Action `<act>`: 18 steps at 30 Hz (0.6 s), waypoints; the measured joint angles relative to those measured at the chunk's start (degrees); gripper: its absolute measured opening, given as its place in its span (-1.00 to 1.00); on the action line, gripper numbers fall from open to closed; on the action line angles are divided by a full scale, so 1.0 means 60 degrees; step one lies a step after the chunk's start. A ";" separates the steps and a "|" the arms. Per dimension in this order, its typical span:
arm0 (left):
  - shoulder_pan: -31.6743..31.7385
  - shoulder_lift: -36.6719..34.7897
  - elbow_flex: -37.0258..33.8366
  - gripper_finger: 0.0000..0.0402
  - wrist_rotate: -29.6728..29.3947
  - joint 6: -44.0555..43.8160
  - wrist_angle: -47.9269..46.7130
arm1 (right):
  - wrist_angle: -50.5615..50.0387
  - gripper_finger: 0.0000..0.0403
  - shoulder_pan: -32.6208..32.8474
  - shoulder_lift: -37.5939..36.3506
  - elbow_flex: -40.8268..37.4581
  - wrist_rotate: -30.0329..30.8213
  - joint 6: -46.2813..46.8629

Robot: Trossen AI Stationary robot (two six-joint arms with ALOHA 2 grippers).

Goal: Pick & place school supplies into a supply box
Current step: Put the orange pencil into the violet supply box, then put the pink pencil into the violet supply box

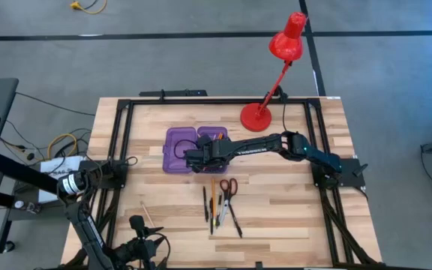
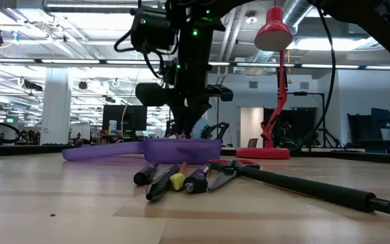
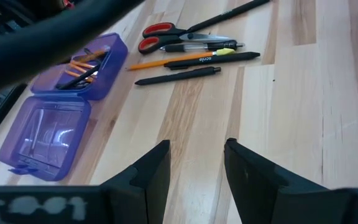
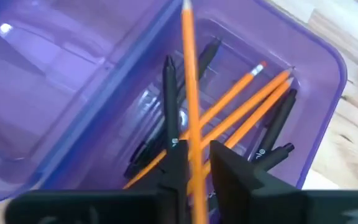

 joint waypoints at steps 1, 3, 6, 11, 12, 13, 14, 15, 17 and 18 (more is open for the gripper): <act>0.0000 0.0000 0.0000 -0.31 0.0001 -0.0001 -0.0003 | -0.0022 -0.66 -0.0018 0.0013 -0.0007 -0.0016 0.0000; 0.0000 0.0000 0.0000 -0.31 -0.0010 -0.0019 -0.0005 | -0.0031 -0.57 -0.0034 0.0005 0.0001 -0.0005 0.0004; 0.0004 0.0000 0.0000 -0.31 -0.0012 -0.0019 -0.0011 | -0.0035 -0.45 -0.0034 0.0002 0.0001 0.0128 -0.0003; 0.0004 0.0000 0.0000 -0.31 -0.0021 -0.0019 -0.0011 | -0.0073 -0.29 0.0082 -0.0084 0.0001 0.0593 -0.0137; 0.0004 0.0000 0.0000 -0.31 -0.0017 -0.0019 -0.0031 | -0.0068 -0.26 0.0108 -0.0104 0.0001 0.0636 -0.0153; 0.0004 0.0000 0.0000 -0.31 -0.0021 -0.0019 -0.0054 | -0.0074 -0.24 0.0110 -0.0104 0.0001 0.0674 -0.0153; 0.0004 0.0000 0.0000 -0.31 -0.0021 -0.0019 -0.0062 | -0.0075 -0.22 0.0112 -0.0104 0.0001 0.0680 -0.0162; 0.0004 0.0000 0.0000 -0.31 -0.0019 -0.0019 -0.0058 | -0.0081 -0.20 0.0112 -0.0104 0.0001 0.0680 -0.0164; 0.0004 0.0000 0.0001 -0.31 -0.0021 -0.0035 -0.0058 | -0.0089 -0.18 0.0111 -0.0104 0.0001 0.0678 -0.0169; 0.0004 0.0000 0.0004 -0.31 -0.0017 -0.0087 -0.0058 | -0.0117 -0.17 0.0108 -0.0104 0.0001 0.0640 -0.0195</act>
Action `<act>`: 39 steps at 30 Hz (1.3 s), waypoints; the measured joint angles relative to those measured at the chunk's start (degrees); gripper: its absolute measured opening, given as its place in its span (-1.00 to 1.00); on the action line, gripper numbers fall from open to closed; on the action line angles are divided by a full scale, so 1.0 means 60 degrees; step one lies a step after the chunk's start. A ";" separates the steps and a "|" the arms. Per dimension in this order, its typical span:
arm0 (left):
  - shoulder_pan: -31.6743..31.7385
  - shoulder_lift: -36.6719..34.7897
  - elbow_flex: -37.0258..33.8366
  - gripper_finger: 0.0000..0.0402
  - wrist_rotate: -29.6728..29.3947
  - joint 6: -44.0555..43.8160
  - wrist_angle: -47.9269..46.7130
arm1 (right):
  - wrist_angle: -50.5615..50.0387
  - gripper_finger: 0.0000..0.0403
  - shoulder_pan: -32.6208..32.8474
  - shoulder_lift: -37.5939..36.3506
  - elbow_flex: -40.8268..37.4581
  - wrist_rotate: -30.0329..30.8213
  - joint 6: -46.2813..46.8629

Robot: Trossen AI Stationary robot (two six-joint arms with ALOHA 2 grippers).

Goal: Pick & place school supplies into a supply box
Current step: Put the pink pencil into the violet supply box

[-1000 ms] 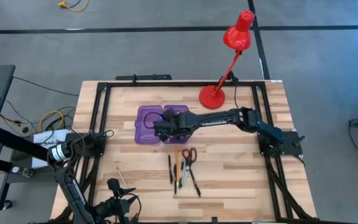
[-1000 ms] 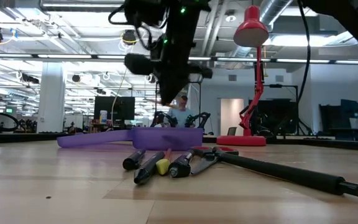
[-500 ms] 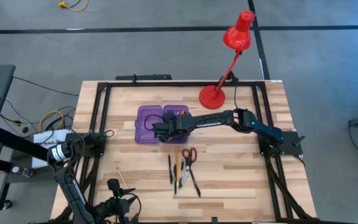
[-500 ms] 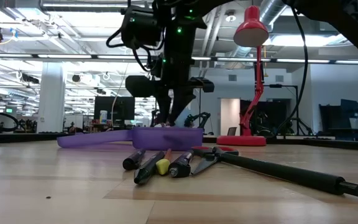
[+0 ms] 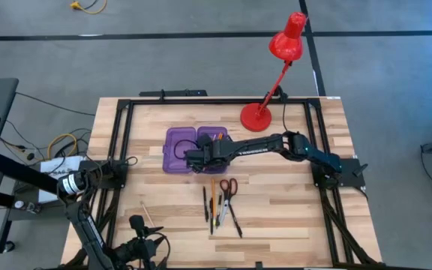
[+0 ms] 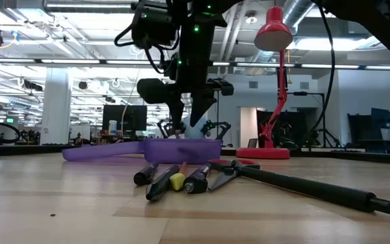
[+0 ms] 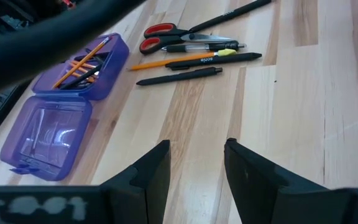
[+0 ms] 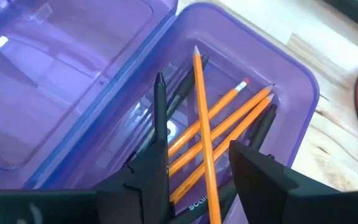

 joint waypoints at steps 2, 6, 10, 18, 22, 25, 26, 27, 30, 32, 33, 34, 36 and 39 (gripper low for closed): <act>0.0000 0.0000 0.0000 -0.31 0.0004 -0.0090 0.0007 | -0.0043 -0.17 -0.0015 0.0000 0.0000 -0.0195 -0.0121; 0.0000 0.0000 0.0000 -0.31 0.0044 -0.0250 0.0023 | -0.0111 -0.21 -0.0021 0.0000 0.0000 -0.0307 -0.0136; 0.0000 0.0000 0.0007 -0.31 0.0806 -0.0657 -0.0177 | -0.0237 -0.28 0.0180 -0.0139 -0.0013 -0.0195 -0.0557; -0.0278 0.0000 0.0007 -0.31 0.1756 -0.3849 -0.1501 | -0.0330 -0.34 0.1448 -0.0947 -0.0002 0.1598 -0.1781; -0.0414 0.0000 0.0007 -0.31 0.2393 -0.6160 -0.1960 | -0.0581 -0.34 0.2206 -0.1344 0.0004 0.2555 -0.1972; -0.0356 0.0000 0.0004 -0.31 0.3344 -0.6833 -0.1939 | -0.1082 -0.34 0.2848 -0.1557 0.0000 0.3347 -0.1969; -0.0281 0.0000 0.0004 -0.31 0.3596 -0.6854 -0.1794 | -0.1232 -0.34 0.3087 -0.1617 0.0003 0.3664 -0.1956; -0.0184 0.0000 0.0004 -0.31 0.3762 -0.6875 -0.1648 | -0.1485 -0.34 0.3355 -0.1660 0.0004 0.3972 -0.1883; 0.0052 0.0000 0.0004 -0.31 0.3874 -0.6887 -0.1360 | -0.2467 -0.34 0.4183 -0.1662 0.0003 0.4845 -0.1324; 0.0141 0.0000 0.0002 -0.31 0.3817 -0.6783 -0.1383 | -0.3402 -0.34 0.4725 -0.1661 0.0000 0.5367 -0.0538; 0.0166 0.0000 -0.0018 -0.31 0.3750 -0.6660 -0.1386 | -0.3911 -0.34 0.4984 -0.1661 0.0000 0.5589 0.0003; 0.0186 0.0000 -0.0042 -0.31 0.3683 -0.6494 -0.1391 | -0.4399 -0.34 0.5235 -0.1661 0.0000 0.5745 0.0543; 0.0189 -0.0003 -0.0085 -0.31 0.3459 -0.6169 -0.1387 | -0.4764 -0.35 0.5720 -0.1661 -0.0036 0.5997 0.1392; 0.0204 -0.0007 -0.0160 -0.31 0.4068 -0.5060 -0.1387 | -0.4727 -0.36 0.6403 -0.1665 -0.0124 0.6196 0.1219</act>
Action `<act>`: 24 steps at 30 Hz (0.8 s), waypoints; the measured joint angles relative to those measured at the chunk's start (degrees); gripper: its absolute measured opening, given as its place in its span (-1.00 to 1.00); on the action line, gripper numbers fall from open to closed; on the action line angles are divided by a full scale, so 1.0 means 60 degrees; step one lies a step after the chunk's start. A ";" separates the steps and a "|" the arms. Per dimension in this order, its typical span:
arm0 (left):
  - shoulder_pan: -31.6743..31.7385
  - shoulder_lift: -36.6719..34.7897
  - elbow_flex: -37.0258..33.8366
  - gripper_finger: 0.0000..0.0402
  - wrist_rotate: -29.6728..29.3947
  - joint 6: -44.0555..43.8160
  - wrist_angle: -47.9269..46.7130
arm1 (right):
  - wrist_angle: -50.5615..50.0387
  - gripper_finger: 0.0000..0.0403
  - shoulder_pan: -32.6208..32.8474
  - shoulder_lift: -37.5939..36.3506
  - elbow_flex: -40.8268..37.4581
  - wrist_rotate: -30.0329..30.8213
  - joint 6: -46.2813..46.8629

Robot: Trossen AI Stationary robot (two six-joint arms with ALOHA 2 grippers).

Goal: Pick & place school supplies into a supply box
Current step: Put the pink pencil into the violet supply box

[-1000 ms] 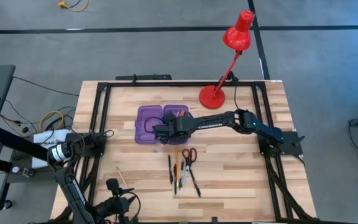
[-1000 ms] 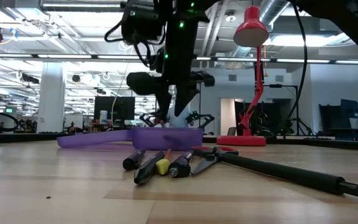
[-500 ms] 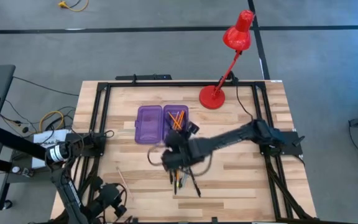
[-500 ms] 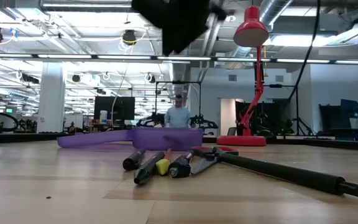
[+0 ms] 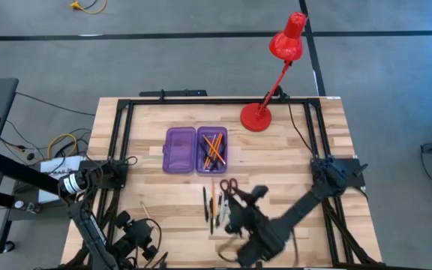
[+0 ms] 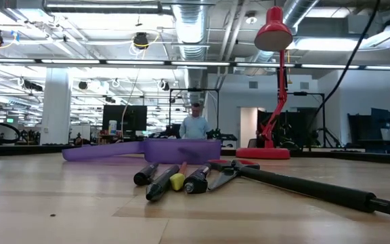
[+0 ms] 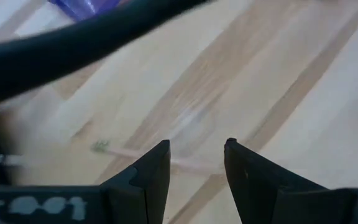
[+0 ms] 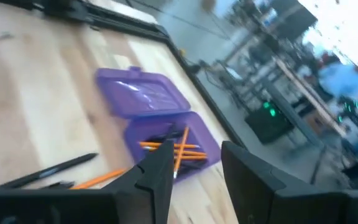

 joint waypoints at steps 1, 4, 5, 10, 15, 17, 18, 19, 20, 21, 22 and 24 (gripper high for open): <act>-0.0001 0.0000 0.0000 -0.31 0.0473 0.0522 -0.0013 | -0.0032 -0.36 0.0210 -0.0011 0.0004 0.0049 -0.0006; -0.0062 0.0000 0.0000 -0.31 0.1551 0.2305 -0.0026 | -0.0028 -0.37 0.0727 -0.0047 0.0025 0.0072 0.0175; -0.0117 0.0000 0.0000 -0.31 0.1588 0.3004 -0.0031 | -0.0025 -0.37 0.0865 -0.0044 0.0025 0.0069 0.0268; -0.0270 0.0000 0.0000 -0.31 0.1002 0.6124 -0.0022 | -0.0025 -0.37 0.1332 -0.0040 0.0025 0.0069 0.0716; -0.0086 0.0000 -0.0323 -0.31 0.0715 0.8016 0.0289 | -0.0018 -0.39 0.1521 -0.0040 0.0025 0.0069 0.1071; 0.0104 0.0000 -0.0635 -0.31 0.1035 0.8506 0.0487 | -0.0018 -0.40 0.1538 -0.0040 0.0025 0.0069 0.1075; 0.0198 0.0000 -0.0829 -0.31 0.1288 0.8863 0.0657 | -0.0018 -0.40 0.1538 -0.0040 0.0025 0.0069 0.1071; 0.0296 0.0000 -0.1021 -0.31 0.1501 0.9260 0.0902 | -0.0018 -0.40 0.1538 -0.0038 0.0025 0.0069 0.1071; 0.0392 0.0000 -0.1213 -0.31 0.1721 0.9668 0.1210 | -0.0018 -0.40 0.1534 -0.0036 0.0025 0.0069 0.1071; 0.0487 0.0000 -0.1385 -0.31 0.1934 1.0066 0.1521 | -0.0018 -0.40 0.1528 -0.0036 0.0025 0.0069 0.1071; 0.0582 0.0000 -0.1525 -0.31 0.2131 1.0411 0.1760 | -0.0018 -0.40 0.1513 -0.0036 0.0025 0.0069 0.1071; 0.0732 0.0000 -0.1745 -0.31 0.2326 1.0957 0.2038 | -0.0016 -0.40 0.1451 -0.0036 0.0025 0.0055 0.1075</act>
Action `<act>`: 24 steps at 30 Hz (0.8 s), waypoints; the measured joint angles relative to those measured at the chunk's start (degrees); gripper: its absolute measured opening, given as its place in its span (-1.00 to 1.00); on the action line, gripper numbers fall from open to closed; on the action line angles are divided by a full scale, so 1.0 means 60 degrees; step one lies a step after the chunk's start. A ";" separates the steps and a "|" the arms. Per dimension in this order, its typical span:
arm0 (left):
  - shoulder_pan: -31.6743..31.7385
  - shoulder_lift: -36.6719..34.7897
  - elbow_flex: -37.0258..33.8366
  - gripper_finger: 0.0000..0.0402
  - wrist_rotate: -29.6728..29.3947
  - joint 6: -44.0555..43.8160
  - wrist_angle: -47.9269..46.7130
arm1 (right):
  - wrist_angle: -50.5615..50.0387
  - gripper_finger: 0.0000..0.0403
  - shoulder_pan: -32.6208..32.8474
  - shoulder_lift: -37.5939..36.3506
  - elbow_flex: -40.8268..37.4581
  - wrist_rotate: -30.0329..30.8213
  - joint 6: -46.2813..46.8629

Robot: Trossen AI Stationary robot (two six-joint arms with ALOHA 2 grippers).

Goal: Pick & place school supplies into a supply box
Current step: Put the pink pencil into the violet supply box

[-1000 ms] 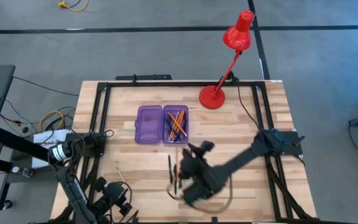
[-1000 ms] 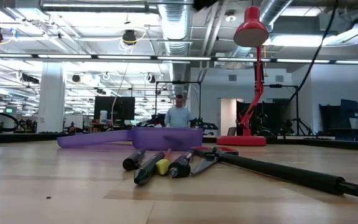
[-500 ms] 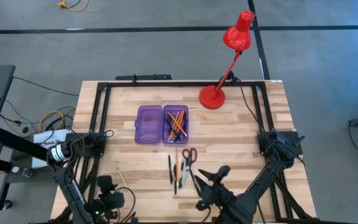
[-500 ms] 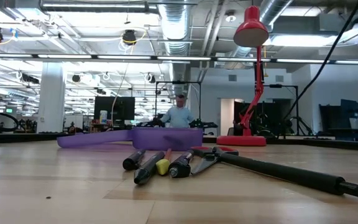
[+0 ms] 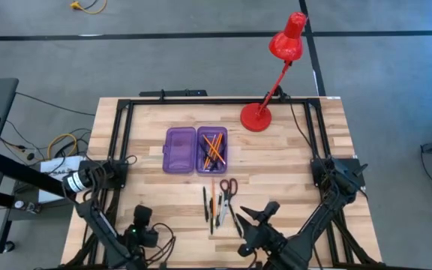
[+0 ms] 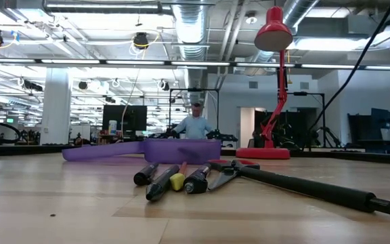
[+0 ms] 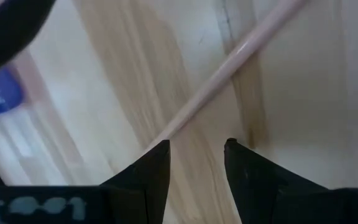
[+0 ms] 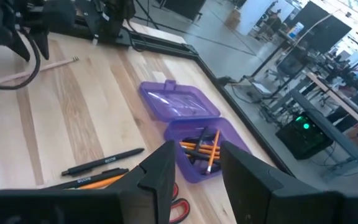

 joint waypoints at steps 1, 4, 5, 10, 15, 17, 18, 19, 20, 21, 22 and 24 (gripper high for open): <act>0.0066 0.0000 -0.0062 -0.31 0.0012 0.0219 0.0061 | 0.0002 -0.40 0.0000 0.0000 0.0000 -0.0036 0.0000; 0.0225 -0.0015 -0.0293 -0.31 -0.0113 0.0936 0.0083 | 0.0024 -0.40 -0.0023 0.0000 0.0000 -0.0142 0.0000; 0.0284 -0.0002 -0.0364 -0.31 -0.0112 0.1144 0.0106 | 0.0050 -0.40 -0.0056 0.0000 0.0000 -0.0149 0.0000; 0.0615 -0.0024 -0.0622 -0.31 -0.0006 0.2191 0.0153 | 0.0111 -0.40 -0.0062 0.0000 0.0000 -0.0161 0.0004; 0.1047 -0.0071 -0.0913 -0.31 0.0519 0.3575 0.0727 | 0.0156 -0.40 -0.0086 0.0003 0.0000 -0.0165 0.0031; 0.1275 -0.0102 -0.1023 -0.34 0.0831 0.4070 0.1006 | 0.0166 -0.40 -0.0117 0.0002 0.0000 -0.0168 0.0069; 0.1384 -0.0104 -0.1038 -0.37 0.0939 0.4257 0.1073 | 0.0188 -0.40 -0.0120 0.0004 0.0000 -0.0168 0.0069; 0.1489 -0.0109 -0.1046 -0.41 0.1015 0.4425 0.1122 | 0.0212 -0.40 -0.0120 0.0004 0.0000 -0.0168 0.0072; 0.1602 -0.0109 -0.1046 -0.45 0.1120 0.4541 0.1149 | 0.0233 -0.40 -0.0124 0.0004 0.0000 -0.0173 0.0072; 0.1720 -0.0109 -0.1045 -0.50 0.1236 0.4626 0.1171 | 0.0256 -0.40 -0.0124 0.0004 0.0000 -0.0207 0.0069; 0.1824 -0.0109 -0.1042 -0.54 0.1371 0.4734 0.1179 | 0.0266 -0.40 -0.0121 0.0004 0.0000 -0.0269 0.0071; 0.1979 -0.0109 -0.1042 -0.61 0.1588 0.4953 0.1199 | 0.0275 -0.40 -0.0117 0.0004 0.0000 -0.0432 0.0070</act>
